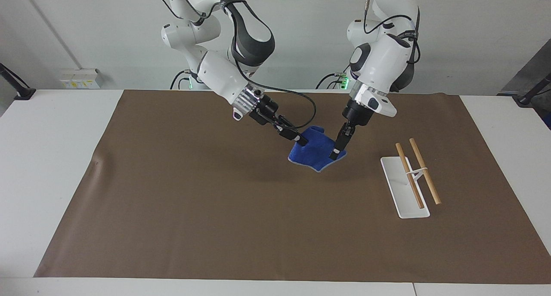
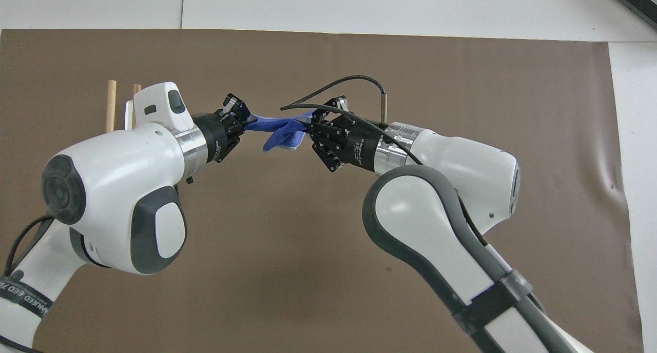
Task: Right arm passes towel to left arm to hang
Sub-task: 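Close the left gripper on the towel while the right gripper opens, then carry the towel toward the rack while the right gripper withdraws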
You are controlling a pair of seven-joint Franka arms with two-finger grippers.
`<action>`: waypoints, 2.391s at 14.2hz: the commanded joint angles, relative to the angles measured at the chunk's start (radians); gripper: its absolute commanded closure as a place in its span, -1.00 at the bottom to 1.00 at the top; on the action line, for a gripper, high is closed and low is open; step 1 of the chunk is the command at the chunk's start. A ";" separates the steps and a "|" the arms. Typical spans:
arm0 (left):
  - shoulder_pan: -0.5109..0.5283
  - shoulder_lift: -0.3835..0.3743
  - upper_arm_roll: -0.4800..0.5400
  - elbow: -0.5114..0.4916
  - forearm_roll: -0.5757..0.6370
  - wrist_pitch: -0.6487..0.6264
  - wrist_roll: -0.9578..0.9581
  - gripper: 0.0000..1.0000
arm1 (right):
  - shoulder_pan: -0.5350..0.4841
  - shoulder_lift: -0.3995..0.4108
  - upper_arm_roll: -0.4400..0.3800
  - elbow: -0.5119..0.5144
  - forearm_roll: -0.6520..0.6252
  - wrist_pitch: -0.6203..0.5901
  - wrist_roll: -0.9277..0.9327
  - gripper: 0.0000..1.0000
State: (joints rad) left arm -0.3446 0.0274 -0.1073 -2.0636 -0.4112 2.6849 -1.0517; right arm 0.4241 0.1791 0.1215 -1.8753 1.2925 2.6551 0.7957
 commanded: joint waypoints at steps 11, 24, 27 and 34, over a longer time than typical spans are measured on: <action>0.105 0.066 0.018 0.128 0.011 0.016 0.321 1.00 | -0.160 0.013 -0.005 -0.083 -0.463 0.120 -0.531 -1.00; 0.329 0.062 0.026 0.112 0.012 -0.097 0.507 1.00 | -0.450 -0.145 -0.017 0.079 -1.245 -0.582 -0.615 -1.00; 0.380 0.040 0.028 0.079 0.014 -0.142 0.504 1.00 | -0.491 -0.211 -0.019 0.105 -1.243 -0.706 -0.613 -1.00; 0.489 -0.035 0.035 0.100 0.152 -0.290 0.504 1.00 | -0.536 -0.216 -0.057 0.339 -1.245 -1.073 -0.610 -1.00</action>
State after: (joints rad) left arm 0.1185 0.0460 -0.0692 -1.9748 -0.3190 2.4843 -0.5450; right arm -0.0885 -0.0534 0.0649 -1.6145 0.0636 1.6624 0.1961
